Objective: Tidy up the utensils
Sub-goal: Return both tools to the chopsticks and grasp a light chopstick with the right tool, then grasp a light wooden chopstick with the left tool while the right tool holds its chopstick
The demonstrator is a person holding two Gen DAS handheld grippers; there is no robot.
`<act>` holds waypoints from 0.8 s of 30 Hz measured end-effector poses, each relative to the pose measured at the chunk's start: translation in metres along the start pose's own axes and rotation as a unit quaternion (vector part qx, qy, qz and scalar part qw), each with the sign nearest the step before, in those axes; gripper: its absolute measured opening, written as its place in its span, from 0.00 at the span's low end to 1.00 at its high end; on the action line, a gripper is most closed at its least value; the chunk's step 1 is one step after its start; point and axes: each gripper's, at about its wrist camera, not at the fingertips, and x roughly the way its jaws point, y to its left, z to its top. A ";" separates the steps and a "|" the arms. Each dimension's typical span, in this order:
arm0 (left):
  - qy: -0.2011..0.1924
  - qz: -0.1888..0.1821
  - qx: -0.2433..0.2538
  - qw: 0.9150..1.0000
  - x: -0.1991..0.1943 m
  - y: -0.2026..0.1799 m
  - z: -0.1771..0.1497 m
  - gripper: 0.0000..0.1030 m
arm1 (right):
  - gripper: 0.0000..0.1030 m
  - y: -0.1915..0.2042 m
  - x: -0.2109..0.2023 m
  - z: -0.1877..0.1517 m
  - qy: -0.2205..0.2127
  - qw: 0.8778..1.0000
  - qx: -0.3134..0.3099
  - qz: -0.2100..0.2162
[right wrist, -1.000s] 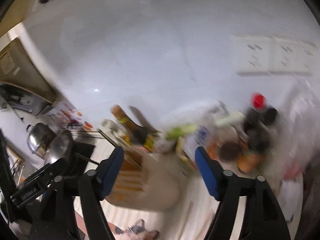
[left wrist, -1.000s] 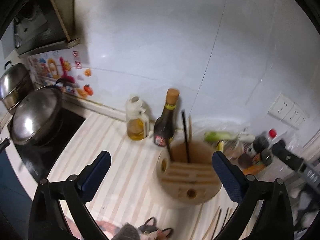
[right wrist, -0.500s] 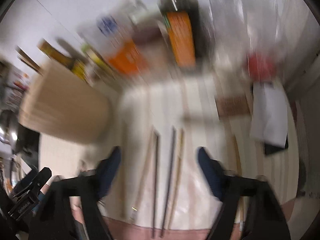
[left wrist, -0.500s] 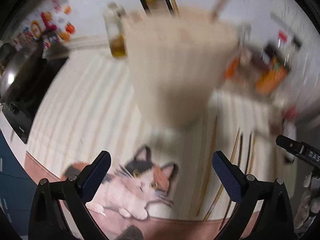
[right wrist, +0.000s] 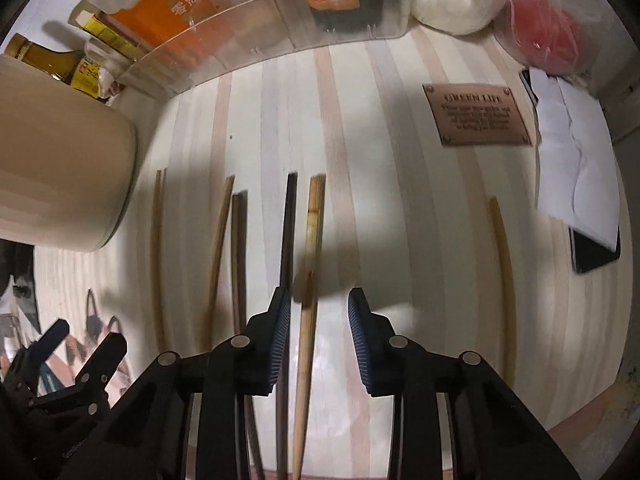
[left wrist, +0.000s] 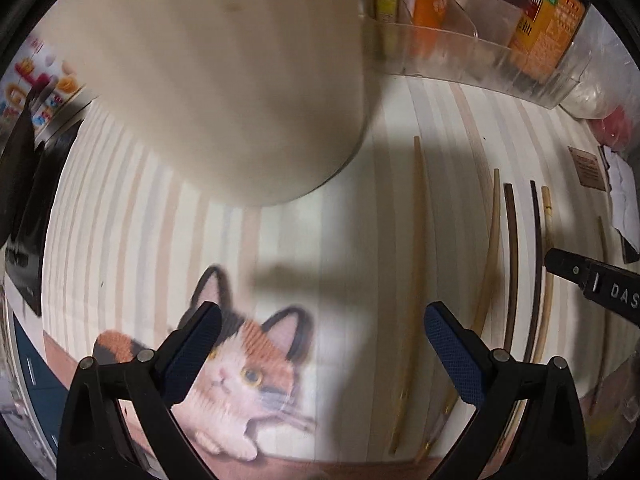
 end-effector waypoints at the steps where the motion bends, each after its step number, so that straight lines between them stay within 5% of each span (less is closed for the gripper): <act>1: 0.000 -0.003 0.005 1.000 0.004 -0.005 0.005 0.96 | 0.25 0.001 0.001 0.002 -0.001 1.000 -0.005 -0.004; 4: 0.003 -0.008 0.025 1.000 0.013 -0.019 0.011 0.71 | 0.13 0.008 0.004 0.004 0.003 0.999 -0.028 -0.025; 6: 0.006 -0.011 0.036 0.999 0.017 -0.026 0.012 0.38 | 0.08 0.012 0.005 0.004 0.005 0.998 -0.044 -0.039; 9: 0.008 -0.027 0.045 0.999 0.023 -0.031 0.009 0.10 | 0.07 0.010 0.005 0.001 0.016 0.997 -0.059 -0.040; 16: 0.028 -0.039 0.020 0.999 0.020 -0.011 -0.026 0.04 | 0.06 -0.001 0.006 -0.022 0.061 0.994 -0.086 -0.019; 24: 0.087 -0.086 -0.083 0.989 0.017 0.049 -0.091 0.04 | 0.06 -0.005 0.010 -0.045 0.100 0.988 -0.118 -0.003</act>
